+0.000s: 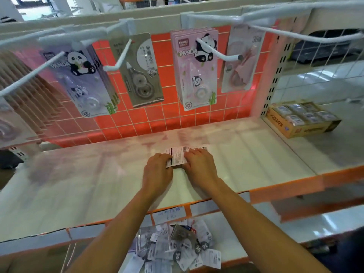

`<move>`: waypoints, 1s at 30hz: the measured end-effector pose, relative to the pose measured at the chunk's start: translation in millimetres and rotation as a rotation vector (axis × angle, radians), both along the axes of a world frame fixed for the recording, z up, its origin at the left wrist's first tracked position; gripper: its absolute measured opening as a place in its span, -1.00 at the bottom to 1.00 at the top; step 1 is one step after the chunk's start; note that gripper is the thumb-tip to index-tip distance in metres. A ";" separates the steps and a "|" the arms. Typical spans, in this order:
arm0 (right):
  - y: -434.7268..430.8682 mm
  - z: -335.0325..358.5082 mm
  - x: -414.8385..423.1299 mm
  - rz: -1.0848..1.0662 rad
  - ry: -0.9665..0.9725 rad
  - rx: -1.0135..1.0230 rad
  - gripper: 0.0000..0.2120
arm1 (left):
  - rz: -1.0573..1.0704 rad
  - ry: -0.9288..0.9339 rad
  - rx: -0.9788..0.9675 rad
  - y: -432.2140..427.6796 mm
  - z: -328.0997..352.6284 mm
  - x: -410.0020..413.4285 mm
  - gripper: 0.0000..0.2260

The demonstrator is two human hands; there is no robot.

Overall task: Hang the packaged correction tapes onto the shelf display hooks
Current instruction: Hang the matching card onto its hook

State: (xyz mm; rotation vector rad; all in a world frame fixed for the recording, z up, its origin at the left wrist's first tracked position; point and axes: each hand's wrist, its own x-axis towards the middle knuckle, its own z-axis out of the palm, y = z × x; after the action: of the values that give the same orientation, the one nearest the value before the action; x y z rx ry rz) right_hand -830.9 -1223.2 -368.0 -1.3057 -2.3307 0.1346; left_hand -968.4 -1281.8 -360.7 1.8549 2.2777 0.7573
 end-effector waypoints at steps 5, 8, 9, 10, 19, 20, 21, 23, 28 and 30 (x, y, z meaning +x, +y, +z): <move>-22.0 16.5 14.2 0.067 0.077 -0.135 -0.83 | -0.028 -0.061 0.116 -19.5 8.3 -2.8 -0.76; -31.0 28.3 21.0 0.126 0.272 -0.355 -0.77 | 0.020 -0.155 0.193 -28.7 15.6 -7.6 -0.73; -34.3 31.5 21.5 0.145 0.340 -0.391 -0.78 | 0.051 -0.206 0.184 -30.6 18.3 -7.8 -0.65; -38.6 34.2 21.8 0.156 0.401 -0.403 -0.79 | 0.074 -0.274 0.169 -32.3 20.5 -7.1 -0.58; -58.3 56.9 16.3 -0.006 1.143 -0.616 -0.73 | 0.052 -0.817 0.027 -48.7 43.4 14.7 -0.33; -59.7 61.1 17.1 0.000 1.187 -0.647 -0.72 | 0.019 -0.870 0.026 -50.4 45.6 16.5 -0.42; -61.1 65.4 17.9 0.008 1.226 -0.684 -0.72 | -0.019 -0.908 0.033 -52.6 48.7 18.9 -0.57; -65.6 75.6 19.6 0.021 1.314 -0.747 -0.78 | -0.080 -0.953 0.041 -58.3 55.5 23.6 -0.79; -71.6 91.8 21.3 0.043 1.378 -0.817 -0.79 | -0.125 -1.042 0.047 -67.6 69.6 24.7 -0.79; -73.7 97.3 18.6 0.054 1.358 -0.820 -0.79 | -0.134 -1.046 0.066 -70.9 74.6 22.6 -0.77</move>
State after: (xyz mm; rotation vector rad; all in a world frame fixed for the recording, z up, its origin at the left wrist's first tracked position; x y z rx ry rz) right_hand -812.3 -1296.9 -270.7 -0.8884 -1.0799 1.5496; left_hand -945.8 -1352.7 -286.1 1.1360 1.4399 1.3547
